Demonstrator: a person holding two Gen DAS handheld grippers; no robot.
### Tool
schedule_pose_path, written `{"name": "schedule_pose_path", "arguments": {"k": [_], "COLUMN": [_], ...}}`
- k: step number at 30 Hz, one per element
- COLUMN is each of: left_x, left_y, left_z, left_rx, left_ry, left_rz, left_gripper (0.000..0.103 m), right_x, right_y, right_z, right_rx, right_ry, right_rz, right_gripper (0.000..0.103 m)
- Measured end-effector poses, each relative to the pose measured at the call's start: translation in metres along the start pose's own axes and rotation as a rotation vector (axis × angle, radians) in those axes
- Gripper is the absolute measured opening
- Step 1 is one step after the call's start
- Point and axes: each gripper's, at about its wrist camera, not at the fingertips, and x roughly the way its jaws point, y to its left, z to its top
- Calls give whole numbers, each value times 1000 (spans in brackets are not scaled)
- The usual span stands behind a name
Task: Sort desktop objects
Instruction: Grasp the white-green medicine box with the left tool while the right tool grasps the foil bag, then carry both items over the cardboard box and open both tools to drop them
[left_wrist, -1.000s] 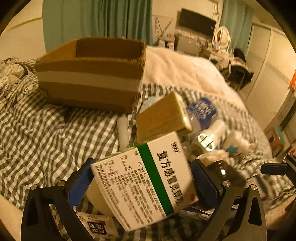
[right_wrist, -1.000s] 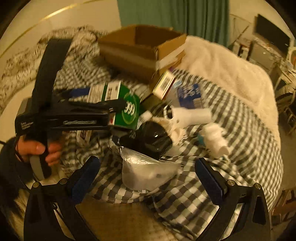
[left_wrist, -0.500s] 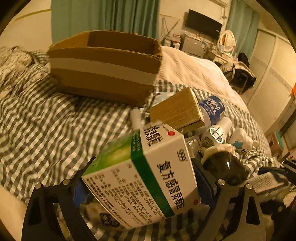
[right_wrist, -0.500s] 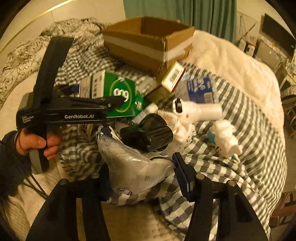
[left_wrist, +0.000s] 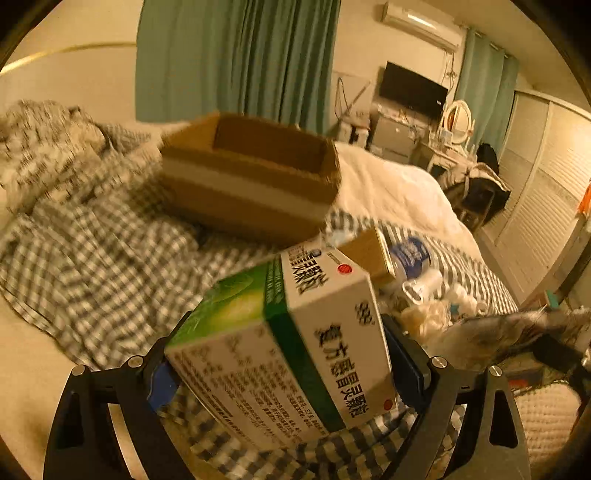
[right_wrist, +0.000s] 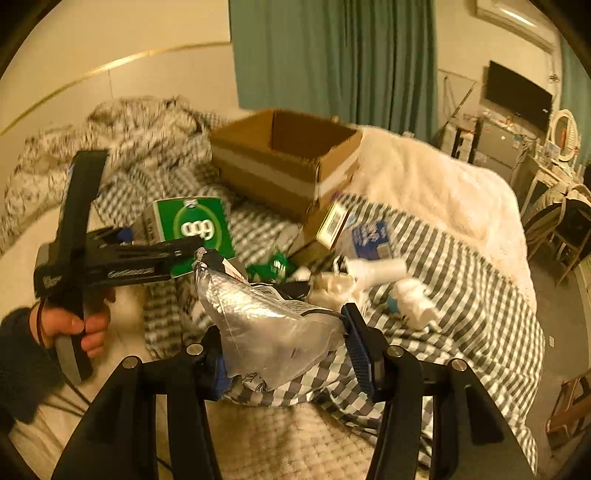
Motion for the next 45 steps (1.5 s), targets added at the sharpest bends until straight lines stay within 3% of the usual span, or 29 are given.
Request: {"name": "schedule_pose_path", "arguments": {"k": [5,9,13,22,30,35,41,45], "left_x": [-26,-38,-33,-7,36,84,149,170], "left_y": [22,24,22,34,49,54,64,72], "left_z": [34,58,64,112,184,217,223,219], "left_rx": [-74,-28,24,-19,-15,-25,-57,-100], "left_ry": [-78,-140,-146,-178,-231,-206,-143,-133], "left_rz": [-18,-6,-1,2,28,37,62,42], "left_gripper": [90,89,88,88,88,88,88,88], "right_x": [-27,-35,-24,13,76,139,215,244], "right_y": [6,12,11,1,-9,-22,-41,-48], "right_z": [35,65,83,124,182,201,206,201], "right_rx": [-10,-24,8,48,39,62,117,121], "right_ry": [-84,-153,-190,-226,-233,-192,-113,-71], "right_rz": [-9,-12,9,66,74,75,89,84], "right_gripper": [51,51,51,51,51,51,51,55]}}
